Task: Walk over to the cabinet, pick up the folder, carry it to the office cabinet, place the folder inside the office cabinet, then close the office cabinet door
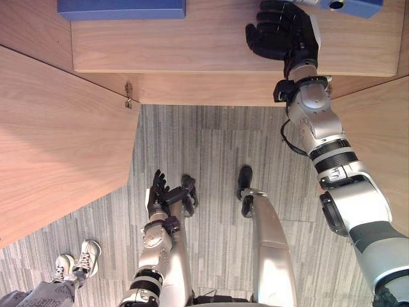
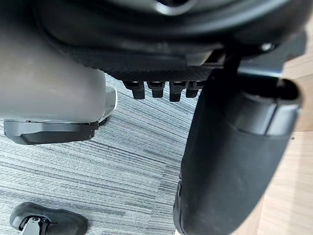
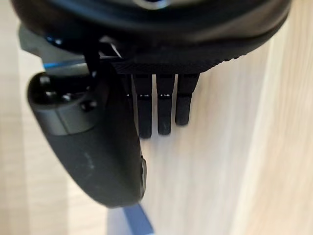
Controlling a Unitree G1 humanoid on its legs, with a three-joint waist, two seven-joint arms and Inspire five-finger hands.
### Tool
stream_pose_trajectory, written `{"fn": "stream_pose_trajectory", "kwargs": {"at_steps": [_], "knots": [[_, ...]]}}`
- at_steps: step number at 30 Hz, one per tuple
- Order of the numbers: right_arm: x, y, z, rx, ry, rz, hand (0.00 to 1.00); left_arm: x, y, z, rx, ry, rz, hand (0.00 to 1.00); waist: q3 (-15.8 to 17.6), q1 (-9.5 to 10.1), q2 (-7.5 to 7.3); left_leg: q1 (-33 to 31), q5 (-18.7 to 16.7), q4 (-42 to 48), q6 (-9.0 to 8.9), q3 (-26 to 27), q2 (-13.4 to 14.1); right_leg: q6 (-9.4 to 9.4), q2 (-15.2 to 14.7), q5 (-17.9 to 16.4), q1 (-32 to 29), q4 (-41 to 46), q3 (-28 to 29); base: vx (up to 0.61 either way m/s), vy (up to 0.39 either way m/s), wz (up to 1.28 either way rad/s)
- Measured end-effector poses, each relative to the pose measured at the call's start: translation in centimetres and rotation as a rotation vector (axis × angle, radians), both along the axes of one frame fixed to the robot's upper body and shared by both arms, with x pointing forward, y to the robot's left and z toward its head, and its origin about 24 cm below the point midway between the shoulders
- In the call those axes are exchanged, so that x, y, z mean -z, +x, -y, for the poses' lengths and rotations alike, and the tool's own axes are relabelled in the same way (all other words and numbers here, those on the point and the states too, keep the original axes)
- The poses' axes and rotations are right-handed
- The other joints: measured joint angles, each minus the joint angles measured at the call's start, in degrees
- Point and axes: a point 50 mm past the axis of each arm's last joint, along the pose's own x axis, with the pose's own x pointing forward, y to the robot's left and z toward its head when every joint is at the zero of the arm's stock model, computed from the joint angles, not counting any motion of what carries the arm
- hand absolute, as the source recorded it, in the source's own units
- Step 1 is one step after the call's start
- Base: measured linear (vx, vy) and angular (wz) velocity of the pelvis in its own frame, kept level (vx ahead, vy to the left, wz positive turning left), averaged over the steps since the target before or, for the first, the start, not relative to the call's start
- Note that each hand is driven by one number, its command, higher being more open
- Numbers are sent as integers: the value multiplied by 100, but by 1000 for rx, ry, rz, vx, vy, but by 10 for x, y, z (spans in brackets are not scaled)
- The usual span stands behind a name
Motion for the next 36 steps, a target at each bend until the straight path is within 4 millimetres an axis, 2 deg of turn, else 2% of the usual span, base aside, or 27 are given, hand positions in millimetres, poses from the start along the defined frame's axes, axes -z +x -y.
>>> {"fn": "stream_pose_trajectory", "kwargs": {"at_steps": [8, 12, 14, 16, 20, 24, 28, 32, 34, 36], "knots": [[11, 2, 0, -21, -28, -44, 0, 1, 2, -3, 18, 12, -5, 100, -58, 26, -80, -7, 0, -13, 0, 2, -3, 0, -2, 1, 0, -30, -5, -8, -3, 0], [9, 2, 1, -32, 70, -48, 0, 2, 3, -3, 15, 6, -9, 100, -59, 33, -79, -15, 1, -55, 0, 4, -8, 1, -1, 4, -7, -68, -10, 0, 0, 0], [6, 2, 1, -30, 107, -44, 0, 2, 3, -3, 8, -4, -8, 100, -60, 32, -76, -29, 2, -73, 0, 5, -12, 3, -1, 9, -22, -86, -12, 0, 0, 0], [-8, 4, 1, -3, 168, -15, 0, 0, 4, -4, -1, -17, 4, 100, -63, 33, -73, -118, 29, -106, 4, 7, -29, 6, -8, 31, -109, -111, -12, 0, 0, 0], [-28, 5, 3, 64, 179, 26, 0, -3, 6, -2, -5, -23, 17, 100, -63, 22, -72, -219, 151, -245, 16, -1, -141, 7, -106, 60, -234, -122, -30, -12, 0, 12], [-33, 4, 7, 124, 152, 46, 0, -7, 7, -1, -8, -26, 35, 100, -63, 27, -72, -294, 261, -335, 26, -62, -198, -8, -149, 130, -259, -199, -102, -41, -3, 13], [-37, 2, 19, 170, 232, 63, 0, -10, 9, -1, -22, -31, 49, 100, -63, 65, -72, -406, 301, -296, 29, -108, -215, -15, -189, 167, -305, -192, -170, -42, 3, 9], [-32, -13, 43, 206, 385, 132, 0, -13, 9, 2, -28, -48, 56, 100, -63, 135, -72, -410, 296, -227, 34, -113, -210, -14, -197, 167, -281, -166, -178, -7, 2, 1], [-16, -33, 49, 180, 418, 193, 0, -10, 7, 2, -26, -50, 34, 100, -62, 103, -73, -233, 265, -206, 44, -112, -186, -9, -187, 156, -82, -184, -208, 0, 0, 0], [16, -51, 43, 140, 420, 192, 0, -3, 0, 2, -25, -55, 2, 100, -62, 20, -73, 232, 173, -267, 49, -98, -170, 1, -168, 99, 389, -256, -220, 22, 1, -6]]}}
